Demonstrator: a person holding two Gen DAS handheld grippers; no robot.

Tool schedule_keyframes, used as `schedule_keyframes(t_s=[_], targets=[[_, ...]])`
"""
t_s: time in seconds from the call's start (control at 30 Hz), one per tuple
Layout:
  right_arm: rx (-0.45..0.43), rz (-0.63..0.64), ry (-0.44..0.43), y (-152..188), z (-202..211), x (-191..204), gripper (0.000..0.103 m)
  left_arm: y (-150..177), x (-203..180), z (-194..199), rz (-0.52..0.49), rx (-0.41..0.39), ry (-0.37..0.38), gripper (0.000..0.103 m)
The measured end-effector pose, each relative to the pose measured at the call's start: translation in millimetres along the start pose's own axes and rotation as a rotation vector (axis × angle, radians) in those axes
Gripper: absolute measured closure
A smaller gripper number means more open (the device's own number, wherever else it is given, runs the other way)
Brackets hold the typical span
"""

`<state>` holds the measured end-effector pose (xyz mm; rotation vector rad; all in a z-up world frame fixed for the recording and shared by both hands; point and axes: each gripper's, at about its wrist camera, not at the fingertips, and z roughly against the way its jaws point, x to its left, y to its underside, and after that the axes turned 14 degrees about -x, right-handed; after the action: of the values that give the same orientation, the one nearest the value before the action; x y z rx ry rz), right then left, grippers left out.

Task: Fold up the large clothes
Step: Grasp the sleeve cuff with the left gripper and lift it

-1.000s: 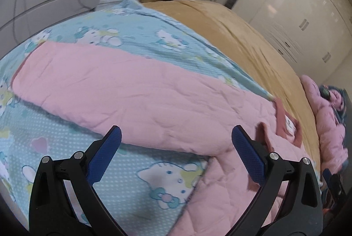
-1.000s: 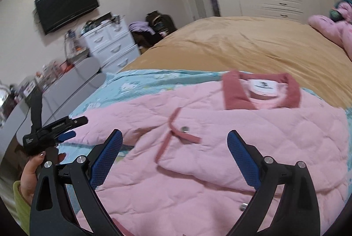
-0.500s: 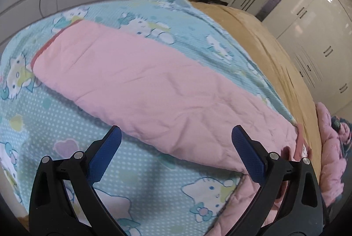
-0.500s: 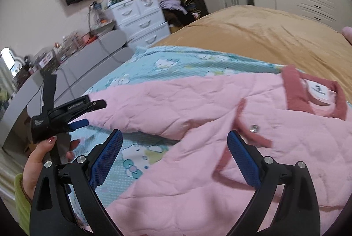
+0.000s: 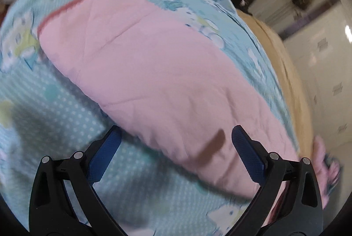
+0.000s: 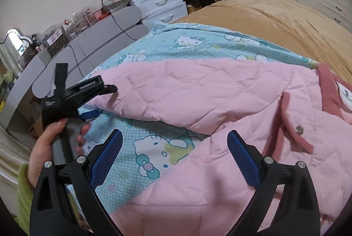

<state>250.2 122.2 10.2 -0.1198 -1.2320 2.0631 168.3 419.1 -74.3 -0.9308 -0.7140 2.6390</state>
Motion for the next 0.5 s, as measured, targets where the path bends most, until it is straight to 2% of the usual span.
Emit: schedule_keyframes(t_s=[0.13,0.23,0.27,0.3,0.33,0.4,0.5], targets=[[0.005,-0.041,-0.002,6.5,1.8,-8.3,0.008,-3.8,3.7,-6.1,0.045,-0.075,0.011,0.009],[-0.005,-0.056,0.006,10.5,13.6,-17.6,0.008,-6.8,2.6,-7.3,0.054,-0.128,0.061,0.009],[-0.012,-0.061,0.01,11.3,19.3,-22.2,0.008,-9.4,1.7,-7.9,0.052,-0.141,0.07,0.015],[-0.023,-0.069,0.016,12.0,25.2,-27.0,0.008,-10.3,-0.5,-5.3,0.04,-0.164,0.075,0.036],[-0.034,-0.078,0.025,12.7,30.9,-31.6,0.008,-11.2,-2.5,-4.9,0.034,-0.179,0.079,0.068],[-0.06,-0.109,0.048,14.2,43.6,-44.3,0.008,-12.4,-8.7,-1.5,0.028,-0.192,0.131,0.085],[-0.084,-0.151,0.07,18.7,59.1,-61.0,0.008,-16.8,-18.6,8.6,0.003,-0.219,0.174,0.089]])
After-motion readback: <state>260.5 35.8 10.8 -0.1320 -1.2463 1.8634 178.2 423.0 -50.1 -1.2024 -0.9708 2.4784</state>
